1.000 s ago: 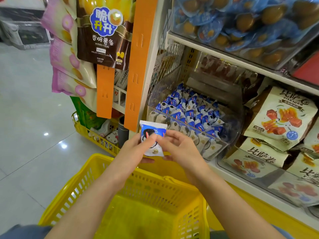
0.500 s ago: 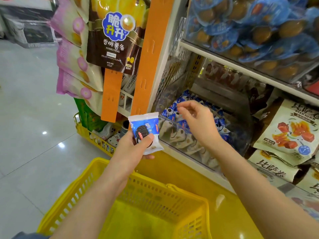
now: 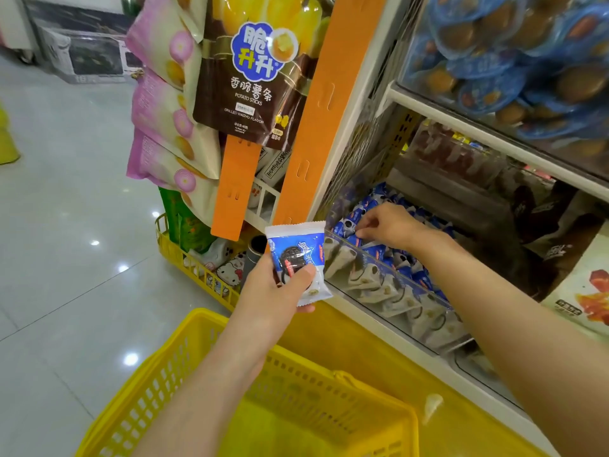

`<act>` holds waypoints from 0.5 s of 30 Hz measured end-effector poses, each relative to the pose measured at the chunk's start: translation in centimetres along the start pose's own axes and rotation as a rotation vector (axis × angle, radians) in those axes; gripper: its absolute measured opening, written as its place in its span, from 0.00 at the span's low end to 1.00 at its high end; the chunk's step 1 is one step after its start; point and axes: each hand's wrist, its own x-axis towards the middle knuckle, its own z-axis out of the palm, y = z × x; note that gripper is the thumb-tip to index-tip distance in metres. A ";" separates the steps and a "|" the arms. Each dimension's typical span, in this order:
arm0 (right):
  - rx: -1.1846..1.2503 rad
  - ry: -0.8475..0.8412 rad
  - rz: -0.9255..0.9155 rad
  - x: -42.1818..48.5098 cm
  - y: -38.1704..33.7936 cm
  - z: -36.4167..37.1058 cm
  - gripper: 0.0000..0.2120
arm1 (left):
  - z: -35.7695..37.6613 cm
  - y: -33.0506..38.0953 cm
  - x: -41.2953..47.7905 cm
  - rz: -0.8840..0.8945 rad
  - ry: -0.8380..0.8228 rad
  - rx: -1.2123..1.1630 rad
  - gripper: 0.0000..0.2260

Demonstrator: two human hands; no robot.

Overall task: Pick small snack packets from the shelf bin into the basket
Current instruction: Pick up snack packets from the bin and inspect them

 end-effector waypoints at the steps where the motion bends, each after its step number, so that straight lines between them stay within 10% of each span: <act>1: -0.011 0.002 0.018 0.1 0.1 0.0 0.09 | 0.1 -0.1 0.0 -0.004 -0.002 0.008 0.13; 10: 0.113 0.184 0.005 0.1 0.7 1.8 0.14 | 0.6 -0.4 -0.2 -0.055 -0.042 0.037 0.12; 15: 0.260 0.562 -0.037 -2.8 0.5 0.6 0.08 | 1.4 -1.4 -0.2 -0.146 -0.070 -0.005 0.11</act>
